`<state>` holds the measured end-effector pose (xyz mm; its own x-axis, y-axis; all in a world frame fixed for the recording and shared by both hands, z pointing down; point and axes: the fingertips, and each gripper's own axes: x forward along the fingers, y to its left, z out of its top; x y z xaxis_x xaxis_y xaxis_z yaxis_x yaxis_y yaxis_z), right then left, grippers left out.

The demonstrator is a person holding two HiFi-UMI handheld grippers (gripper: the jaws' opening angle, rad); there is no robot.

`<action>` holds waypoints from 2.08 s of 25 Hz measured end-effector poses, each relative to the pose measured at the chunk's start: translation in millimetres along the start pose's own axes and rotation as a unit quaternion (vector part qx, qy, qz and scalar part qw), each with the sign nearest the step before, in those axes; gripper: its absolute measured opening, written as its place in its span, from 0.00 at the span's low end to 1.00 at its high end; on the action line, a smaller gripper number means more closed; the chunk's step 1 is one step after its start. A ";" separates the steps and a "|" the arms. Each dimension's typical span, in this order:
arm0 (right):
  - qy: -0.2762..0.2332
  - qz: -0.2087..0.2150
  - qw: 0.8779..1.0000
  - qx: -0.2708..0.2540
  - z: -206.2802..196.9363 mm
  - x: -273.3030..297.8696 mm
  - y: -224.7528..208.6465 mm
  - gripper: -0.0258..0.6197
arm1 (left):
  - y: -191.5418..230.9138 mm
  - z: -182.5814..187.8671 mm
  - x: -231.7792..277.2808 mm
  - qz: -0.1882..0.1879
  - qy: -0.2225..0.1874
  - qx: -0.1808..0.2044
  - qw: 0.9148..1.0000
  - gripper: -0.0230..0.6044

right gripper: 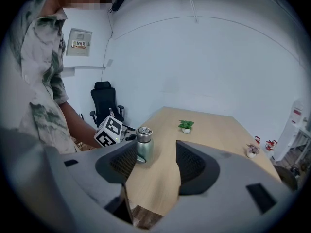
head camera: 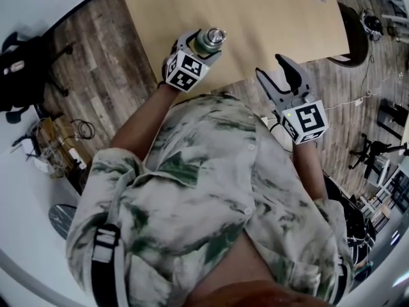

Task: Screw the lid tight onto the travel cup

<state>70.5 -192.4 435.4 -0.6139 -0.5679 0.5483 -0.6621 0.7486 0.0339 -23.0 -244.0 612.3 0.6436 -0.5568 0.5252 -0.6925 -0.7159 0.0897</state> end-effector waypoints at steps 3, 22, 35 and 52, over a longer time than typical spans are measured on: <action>-0.017 0.006 1.000 -0.002 11.1 -0.8 4.7 0.45 | -1.7 16.6 -14.4 -0.009 0.001 0.009 1.000 0.63; -0.142 0.115 0.983 -0.023 110.6 -45.5 21.6 0.45 | -38.0 146.9 -111.4 -0.077 -0.010 0.032 0.996 0.63; -0.186 0.213 0.959 -0.035 175.9 -71.2 46.5 0.46 | -74.0 189.6 -151.0 -0.162 -0.004 0.059 0.985 0.63; -0.166 0.269 0.946 -0.071 170.8 -75.5 76.7 0.46 | -110.9 180.9 -157.6 -0.211 -0.003 0.085 0.974 0.63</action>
<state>-7.3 -150.6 253.9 -0.9626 -0.1497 0.2258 -0.1652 0.9849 -0.0512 11.3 -153.1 366.5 0.8614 -0.2007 0.4666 -0.3030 -0.9403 0.1550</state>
